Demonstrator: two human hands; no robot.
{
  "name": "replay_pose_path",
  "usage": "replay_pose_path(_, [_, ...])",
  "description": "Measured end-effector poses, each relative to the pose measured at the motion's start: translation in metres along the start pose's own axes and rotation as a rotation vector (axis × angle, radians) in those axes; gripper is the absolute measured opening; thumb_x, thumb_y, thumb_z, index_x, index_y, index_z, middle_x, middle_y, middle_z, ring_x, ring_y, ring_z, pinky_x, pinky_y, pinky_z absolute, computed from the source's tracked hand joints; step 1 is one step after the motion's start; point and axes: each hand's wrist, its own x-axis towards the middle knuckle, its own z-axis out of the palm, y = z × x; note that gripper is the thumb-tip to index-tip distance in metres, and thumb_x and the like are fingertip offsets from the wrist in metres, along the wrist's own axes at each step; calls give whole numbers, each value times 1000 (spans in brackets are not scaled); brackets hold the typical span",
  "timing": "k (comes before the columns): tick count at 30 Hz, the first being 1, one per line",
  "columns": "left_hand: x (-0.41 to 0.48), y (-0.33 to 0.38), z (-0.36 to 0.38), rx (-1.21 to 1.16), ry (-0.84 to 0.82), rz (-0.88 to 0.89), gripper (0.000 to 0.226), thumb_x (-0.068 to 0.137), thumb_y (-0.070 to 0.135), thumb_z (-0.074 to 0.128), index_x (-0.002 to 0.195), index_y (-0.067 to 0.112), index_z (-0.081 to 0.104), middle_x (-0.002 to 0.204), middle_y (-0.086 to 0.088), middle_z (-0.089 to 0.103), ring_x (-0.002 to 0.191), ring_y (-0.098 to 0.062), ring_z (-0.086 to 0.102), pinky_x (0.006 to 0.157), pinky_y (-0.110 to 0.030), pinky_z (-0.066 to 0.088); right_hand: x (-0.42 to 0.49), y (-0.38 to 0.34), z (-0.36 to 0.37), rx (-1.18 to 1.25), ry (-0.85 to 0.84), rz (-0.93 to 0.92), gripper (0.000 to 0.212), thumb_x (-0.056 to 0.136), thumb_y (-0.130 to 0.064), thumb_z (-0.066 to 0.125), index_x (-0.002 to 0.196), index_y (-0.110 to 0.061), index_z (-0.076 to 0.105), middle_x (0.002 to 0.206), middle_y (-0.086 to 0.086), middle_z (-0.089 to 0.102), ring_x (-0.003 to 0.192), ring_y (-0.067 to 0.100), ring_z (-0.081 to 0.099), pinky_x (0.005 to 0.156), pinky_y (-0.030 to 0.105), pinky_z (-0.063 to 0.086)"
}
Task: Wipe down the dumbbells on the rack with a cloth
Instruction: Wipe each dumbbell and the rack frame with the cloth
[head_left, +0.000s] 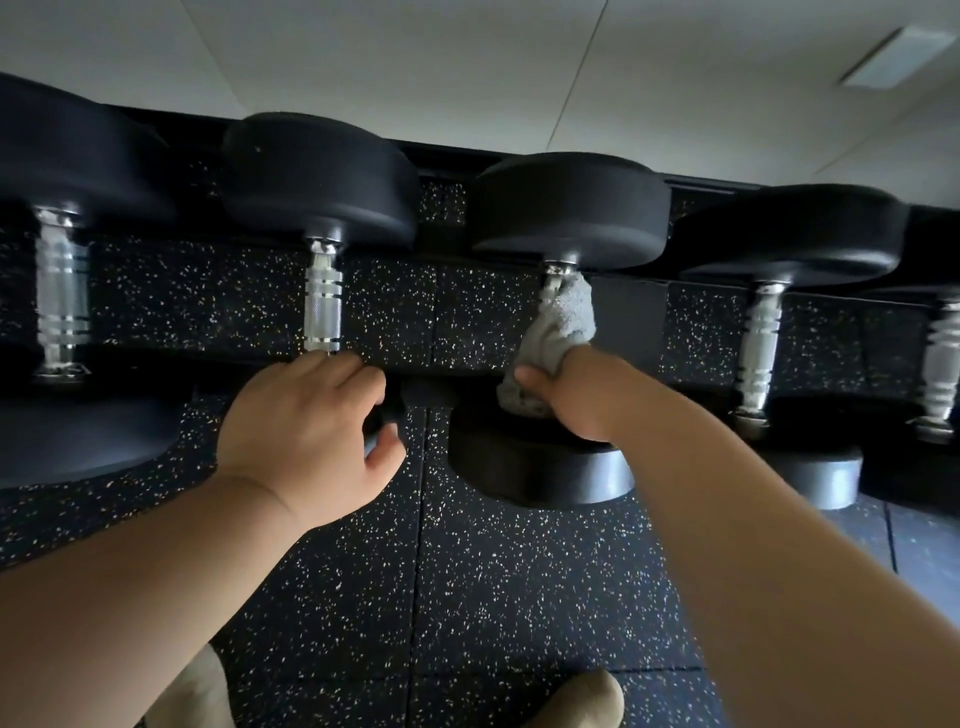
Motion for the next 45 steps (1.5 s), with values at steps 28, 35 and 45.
replay_pose_path(28, [2, 1, -3, -2, -24, 4, 27, 77, 39, 51, 81, 15, 62, 74, 2, 54, 68, -27, 52, 56, -36, 38, -3, -71, -38, 456, 976, 14, 89, 103, -65, 23, 161, -9, -16, 166, 22, -24, 153, 39, -25, 125, 55, -12])
replay_pose_path(35, [3, 5, -9, -6, -75, -35, 28, 74, 39, 49, 81, 16, 62, 75, 2, 55, 68, -29, 54, 54, -39, 44, 13, -62, -30, -46, 1059, -221, 74, 105, -53, 35, 165, -17, 10, 172, 14, 4, 158, 36, -5, 125, 52, -12])
replay_pose_path(45, [2, 2, -7, -7, -87, -23, 26, 76, 38, 47, 79, 16, 60, 75, 3, 53, 69, -27, 52, 56, -37, 41, 23, -2, -45, 638, 1075, -41, 72, 101, -54, 35, 162, -18, 24, 166, 1, 29, 155, 24, 22, 126, 58, 11])
